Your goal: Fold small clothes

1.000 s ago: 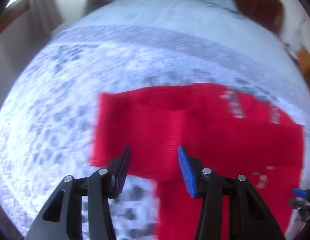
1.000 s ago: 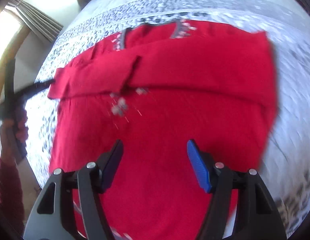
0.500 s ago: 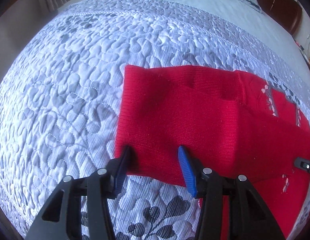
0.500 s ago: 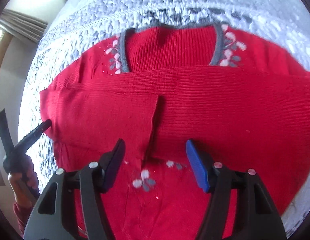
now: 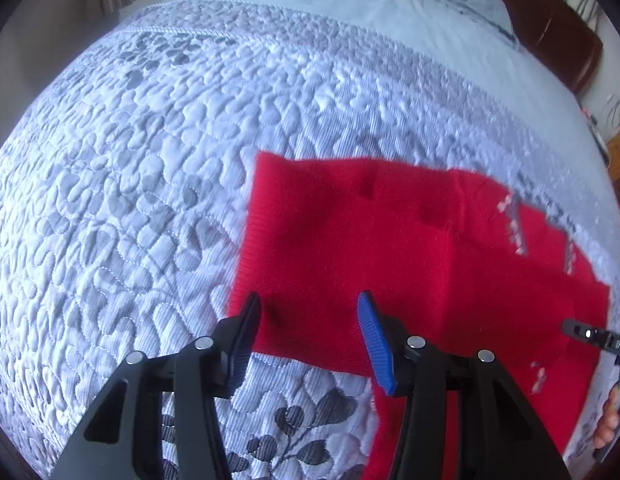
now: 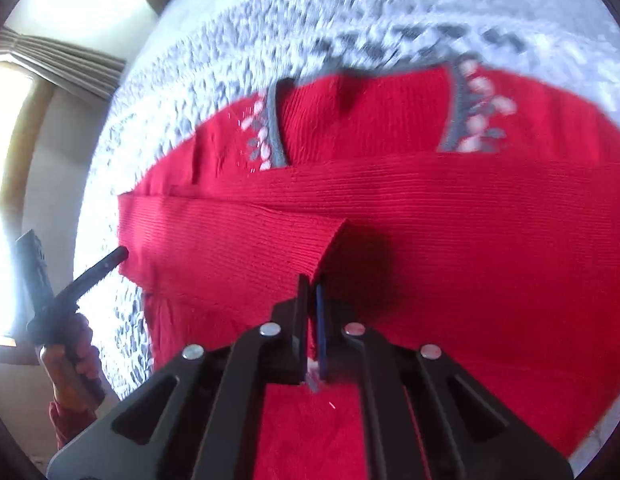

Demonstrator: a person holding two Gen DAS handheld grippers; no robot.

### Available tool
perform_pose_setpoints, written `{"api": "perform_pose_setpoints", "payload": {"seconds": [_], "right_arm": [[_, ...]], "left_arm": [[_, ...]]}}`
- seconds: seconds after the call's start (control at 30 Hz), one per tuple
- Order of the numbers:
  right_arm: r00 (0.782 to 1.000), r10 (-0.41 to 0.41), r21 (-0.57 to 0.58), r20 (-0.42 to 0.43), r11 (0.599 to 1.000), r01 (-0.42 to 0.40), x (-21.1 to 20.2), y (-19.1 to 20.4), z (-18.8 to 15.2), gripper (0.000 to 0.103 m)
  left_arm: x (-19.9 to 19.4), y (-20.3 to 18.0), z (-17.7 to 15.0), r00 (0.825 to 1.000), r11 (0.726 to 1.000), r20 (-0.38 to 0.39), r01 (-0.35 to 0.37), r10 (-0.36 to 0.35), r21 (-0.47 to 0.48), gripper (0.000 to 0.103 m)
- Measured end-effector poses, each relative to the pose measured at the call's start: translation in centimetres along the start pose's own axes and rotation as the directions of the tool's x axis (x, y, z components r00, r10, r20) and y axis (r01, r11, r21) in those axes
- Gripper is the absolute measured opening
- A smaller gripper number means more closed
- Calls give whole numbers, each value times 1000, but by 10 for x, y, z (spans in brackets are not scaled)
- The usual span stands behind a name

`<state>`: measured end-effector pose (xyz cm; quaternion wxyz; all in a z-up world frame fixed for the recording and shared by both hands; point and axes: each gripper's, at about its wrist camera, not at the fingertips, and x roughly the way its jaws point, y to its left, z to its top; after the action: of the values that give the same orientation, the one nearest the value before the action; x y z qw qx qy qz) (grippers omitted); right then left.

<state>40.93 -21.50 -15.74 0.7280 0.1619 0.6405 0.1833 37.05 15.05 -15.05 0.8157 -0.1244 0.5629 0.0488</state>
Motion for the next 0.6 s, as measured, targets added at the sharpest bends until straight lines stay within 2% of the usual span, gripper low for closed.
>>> {"api": "perform_pose_setpoints", "payload": {"seconds": [0.2,0.37,0.5,0.6], "right_arm": [[996,-9,48,88,999,5,-69,-45,-5,2],[985,-125,111,119,987,112,-107,-95,-11,2],[972,-212,133,97,971,198,-101,-126,-16,2],[970,-241,128,40,964,234,-78,-140,-16,7]], "left_arm": [[-7,-17,9,999,1000,31,-8,8,10,51],[12,-46,7,999,997,15,-52,51,62,51],[44,-70,0,990,982,-29,-133,138,132,51],[52,-78,-2,982,970,-6,-185,188,157,53]]}}
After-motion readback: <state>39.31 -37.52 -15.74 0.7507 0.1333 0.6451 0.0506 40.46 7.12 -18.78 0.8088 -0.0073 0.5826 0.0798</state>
